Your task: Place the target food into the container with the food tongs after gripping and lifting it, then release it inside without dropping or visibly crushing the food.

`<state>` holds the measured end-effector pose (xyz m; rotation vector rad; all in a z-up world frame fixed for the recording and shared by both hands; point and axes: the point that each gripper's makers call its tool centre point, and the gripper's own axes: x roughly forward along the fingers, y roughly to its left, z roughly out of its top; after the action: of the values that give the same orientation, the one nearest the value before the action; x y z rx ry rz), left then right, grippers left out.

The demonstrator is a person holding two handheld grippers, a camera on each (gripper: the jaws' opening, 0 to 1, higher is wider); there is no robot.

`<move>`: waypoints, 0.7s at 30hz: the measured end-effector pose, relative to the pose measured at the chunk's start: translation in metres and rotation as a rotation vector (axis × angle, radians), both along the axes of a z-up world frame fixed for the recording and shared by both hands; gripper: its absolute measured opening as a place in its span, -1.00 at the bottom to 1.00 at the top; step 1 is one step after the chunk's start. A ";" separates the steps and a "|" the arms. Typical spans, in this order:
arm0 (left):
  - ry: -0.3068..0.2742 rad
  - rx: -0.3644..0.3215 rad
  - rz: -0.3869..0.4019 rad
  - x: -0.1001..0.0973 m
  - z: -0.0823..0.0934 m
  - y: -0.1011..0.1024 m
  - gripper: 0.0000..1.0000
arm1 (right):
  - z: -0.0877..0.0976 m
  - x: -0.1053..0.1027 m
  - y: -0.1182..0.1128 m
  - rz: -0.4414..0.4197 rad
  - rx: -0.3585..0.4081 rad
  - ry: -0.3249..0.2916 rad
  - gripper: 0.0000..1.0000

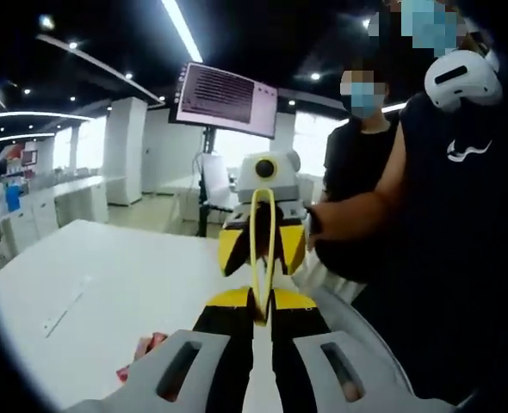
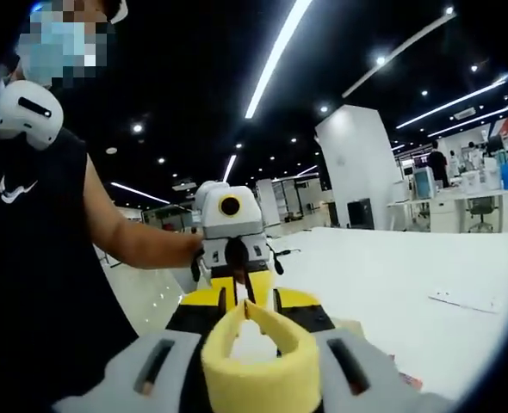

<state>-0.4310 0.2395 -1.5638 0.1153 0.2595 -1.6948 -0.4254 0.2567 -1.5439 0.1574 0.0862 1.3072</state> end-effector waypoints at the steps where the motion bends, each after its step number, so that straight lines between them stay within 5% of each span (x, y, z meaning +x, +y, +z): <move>1: 0.003 0.001 -0.004 -0.001 0.001 -0.001 -0.98 | 0.000 0.000 0.002 0.005 0.001 0.002 -0.58; 21: 0.004 0.027 -0.012 -0.002 0.000 -0.003 -0.91 | -0.004 -0.004 0.002 0.028 -0.007 -0.001 -0.60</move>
<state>-0.4333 0.2366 -1.5638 0.1336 0.2855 -1.7035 -0.4290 0.2584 -1.5480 0.1504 0.0926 1.3343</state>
